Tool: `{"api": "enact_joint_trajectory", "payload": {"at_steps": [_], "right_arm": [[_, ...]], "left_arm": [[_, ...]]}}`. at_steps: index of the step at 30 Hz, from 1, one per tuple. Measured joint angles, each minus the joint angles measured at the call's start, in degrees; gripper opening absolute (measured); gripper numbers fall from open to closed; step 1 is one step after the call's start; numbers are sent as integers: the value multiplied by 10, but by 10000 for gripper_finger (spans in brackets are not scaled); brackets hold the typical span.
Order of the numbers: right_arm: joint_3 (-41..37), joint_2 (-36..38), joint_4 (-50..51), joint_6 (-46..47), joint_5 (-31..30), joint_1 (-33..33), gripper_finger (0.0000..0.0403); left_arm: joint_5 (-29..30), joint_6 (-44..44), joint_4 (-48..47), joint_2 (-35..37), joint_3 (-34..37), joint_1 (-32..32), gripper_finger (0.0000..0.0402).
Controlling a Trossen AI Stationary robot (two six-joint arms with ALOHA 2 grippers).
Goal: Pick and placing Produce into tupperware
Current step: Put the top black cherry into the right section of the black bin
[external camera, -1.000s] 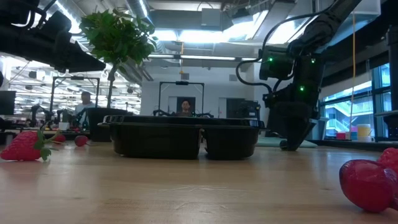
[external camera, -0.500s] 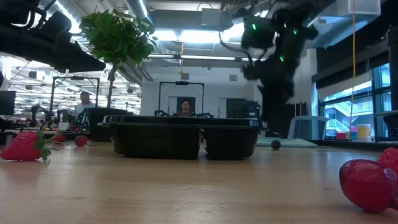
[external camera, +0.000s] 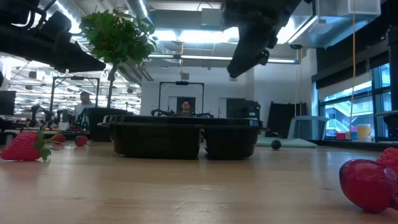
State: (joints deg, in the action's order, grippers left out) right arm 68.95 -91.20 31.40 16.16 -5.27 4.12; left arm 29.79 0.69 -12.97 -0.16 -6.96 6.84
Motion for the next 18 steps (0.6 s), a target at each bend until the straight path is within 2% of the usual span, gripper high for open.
{"api": "enact_joint_trajectory", "payload": {"at_steps": [12,18], "right_arm": [[0,-107,-42,1,0,33,125],[0,-146,-41,2,28,33,125]], "left_arm": [[0,0,0,0,0,0,120],[0,0,0,0,0,0,120]]}}
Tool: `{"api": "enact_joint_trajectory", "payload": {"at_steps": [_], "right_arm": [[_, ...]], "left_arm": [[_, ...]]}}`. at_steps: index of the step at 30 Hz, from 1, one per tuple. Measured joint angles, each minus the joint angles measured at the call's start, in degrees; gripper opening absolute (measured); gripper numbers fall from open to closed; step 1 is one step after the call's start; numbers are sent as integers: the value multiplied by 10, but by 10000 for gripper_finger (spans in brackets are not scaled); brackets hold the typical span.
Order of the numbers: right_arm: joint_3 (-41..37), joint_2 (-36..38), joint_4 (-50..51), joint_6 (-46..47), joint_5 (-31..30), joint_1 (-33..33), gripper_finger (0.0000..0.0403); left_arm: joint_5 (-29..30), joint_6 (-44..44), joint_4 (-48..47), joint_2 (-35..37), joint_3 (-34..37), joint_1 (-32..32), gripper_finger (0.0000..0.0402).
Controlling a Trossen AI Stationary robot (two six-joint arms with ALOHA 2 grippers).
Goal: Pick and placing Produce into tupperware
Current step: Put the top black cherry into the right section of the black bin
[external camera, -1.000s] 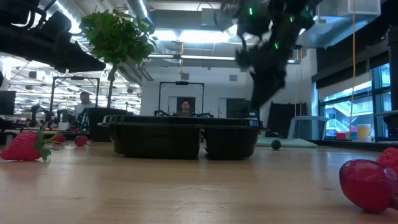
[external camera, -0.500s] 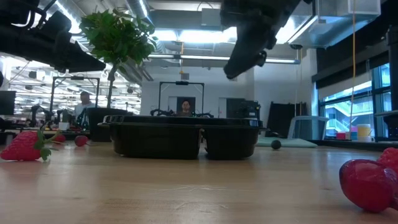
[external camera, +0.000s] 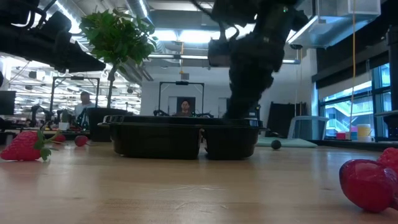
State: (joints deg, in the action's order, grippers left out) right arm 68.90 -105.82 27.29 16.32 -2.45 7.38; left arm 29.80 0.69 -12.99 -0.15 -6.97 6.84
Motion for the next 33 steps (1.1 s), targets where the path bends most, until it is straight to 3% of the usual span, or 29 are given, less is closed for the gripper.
{"api": "enact_joint_trajectory", "payload": {"at_steps": [22,33], "right_arm": [[0,-34,0,-5,2,-10,126],[0,-34,0,-5,2,-10,151]], "left_arm": [[0,0,0,0,0,0,120],[0,0,0,0,0,0,120]]}}
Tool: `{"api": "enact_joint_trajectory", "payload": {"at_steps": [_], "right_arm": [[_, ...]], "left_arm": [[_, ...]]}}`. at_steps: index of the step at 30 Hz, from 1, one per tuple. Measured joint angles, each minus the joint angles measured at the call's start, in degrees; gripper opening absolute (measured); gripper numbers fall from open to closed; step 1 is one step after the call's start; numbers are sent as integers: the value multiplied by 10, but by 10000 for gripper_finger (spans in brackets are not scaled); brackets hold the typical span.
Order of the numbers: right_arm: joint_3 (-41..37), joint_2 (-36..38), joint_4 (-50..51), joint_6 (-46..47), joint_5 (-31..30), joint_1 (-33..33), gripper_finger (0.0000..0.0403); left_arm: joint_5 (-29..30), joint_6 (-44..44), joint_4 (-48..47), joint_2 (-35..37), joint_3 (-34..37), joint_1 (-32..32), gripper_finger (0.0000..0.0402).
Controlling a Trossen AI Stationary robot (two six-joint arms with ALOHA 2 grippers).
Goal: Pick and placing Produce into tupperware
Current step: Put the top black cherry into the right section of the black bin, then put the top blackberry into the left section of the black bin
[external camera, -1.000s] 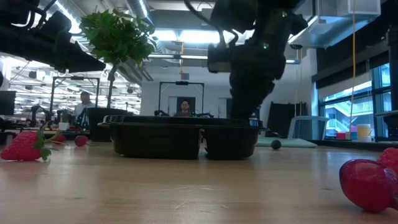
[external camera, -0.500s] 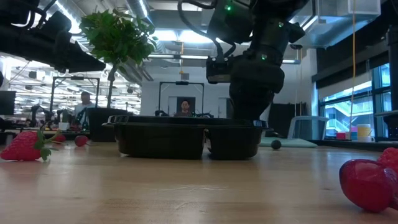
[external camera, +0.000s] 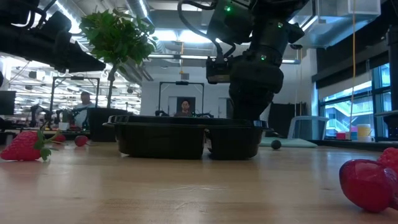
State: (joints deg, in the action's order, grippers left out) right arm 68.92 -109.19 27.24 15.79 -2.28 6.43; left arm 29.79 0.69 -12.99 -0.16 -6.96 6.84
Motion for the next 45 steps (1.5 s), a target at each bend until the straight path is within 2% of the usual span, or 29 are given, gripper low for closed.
{"api": "enact_joint_trajectory", "payload": {"at_steps": [11,16,19,22,25,29,35,39,45], "right_arm": [[12,3,20,2,0,0,153],[73,3,105,-29,-2,0,154],[124,3,188,-62,-26,-5,154],[168,4,272,-86,-55,-21,154],[183,25,307,-114,-58,-45,154],[160,79,324,-162,-58,-80,154],[85,155,300,-273,-58,-137,154],[34,173,270,-326,-57,-170,154],[-47,168,204,-357,-59,-219,154]], "left_arm": [[0,0,0,0,0,0,120],[0,0,0,0,0,0,120],[0,0,0,0,0,0,120],[0,0,0,0,0,0,120],[0,0,0,0,0,0,120],[0,0,-3,0,0,0,120],[0,0,-5,0,0,0,120],[0,0,-5,0,0,0,120],[0,0,-5,0,0,0,120]]}}
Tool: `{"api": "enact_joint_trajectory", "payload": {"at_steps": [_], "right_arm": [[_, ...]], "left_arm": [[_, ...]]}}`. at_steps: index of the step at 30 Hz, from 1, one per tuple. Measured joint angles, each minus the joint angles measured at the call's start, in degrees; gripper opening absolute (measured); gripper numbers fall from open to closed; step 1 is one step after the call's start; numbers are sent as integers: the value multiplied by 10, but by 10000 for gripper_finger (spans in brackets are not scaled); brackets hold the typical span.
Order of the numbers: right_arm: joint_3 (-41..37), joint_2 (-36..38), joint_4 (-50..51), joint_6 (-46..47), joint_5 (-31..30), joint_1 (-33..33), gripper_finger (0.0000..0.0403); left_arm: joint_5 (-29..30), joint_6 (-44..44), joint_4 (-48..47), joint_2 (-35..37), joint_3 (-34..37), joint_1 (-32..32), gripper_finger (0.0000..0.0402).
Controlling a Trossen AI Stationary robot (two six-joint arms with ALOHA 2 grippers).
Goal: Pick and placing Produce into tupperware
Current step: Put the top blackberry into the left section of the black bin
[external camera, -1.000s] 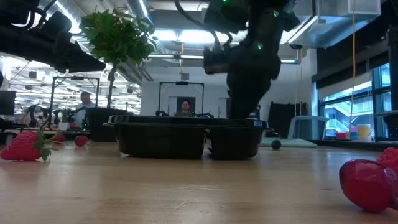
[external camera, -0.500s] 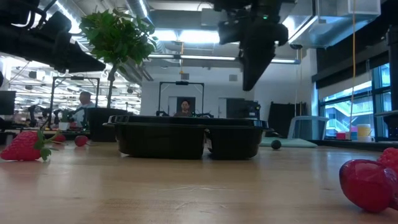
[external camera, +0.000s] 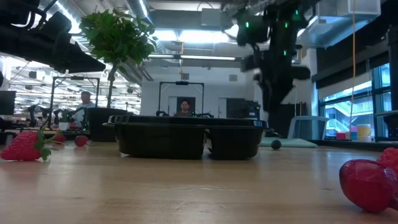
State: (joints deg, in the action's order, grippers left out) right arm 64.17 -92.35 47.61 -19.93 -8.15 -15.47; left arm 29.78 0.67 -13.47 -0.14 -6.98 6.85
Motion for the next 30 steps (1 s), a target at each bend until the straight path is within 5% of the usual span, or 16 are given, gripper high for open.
{"api": "enact_joint_trajectory", "payload": {"at_steps": [8,22,30], "right_arm": [[-78,0,-67,-17,1,-42,154],[-83,0,-103,2,2,-45,155],[-83,0,-103,10,2,-45,212]], "left_arm": [[0,0,0,0,0,0,120],[8,0,0,0,0,0,120],[9,0,0,0,0,0,120]]}}
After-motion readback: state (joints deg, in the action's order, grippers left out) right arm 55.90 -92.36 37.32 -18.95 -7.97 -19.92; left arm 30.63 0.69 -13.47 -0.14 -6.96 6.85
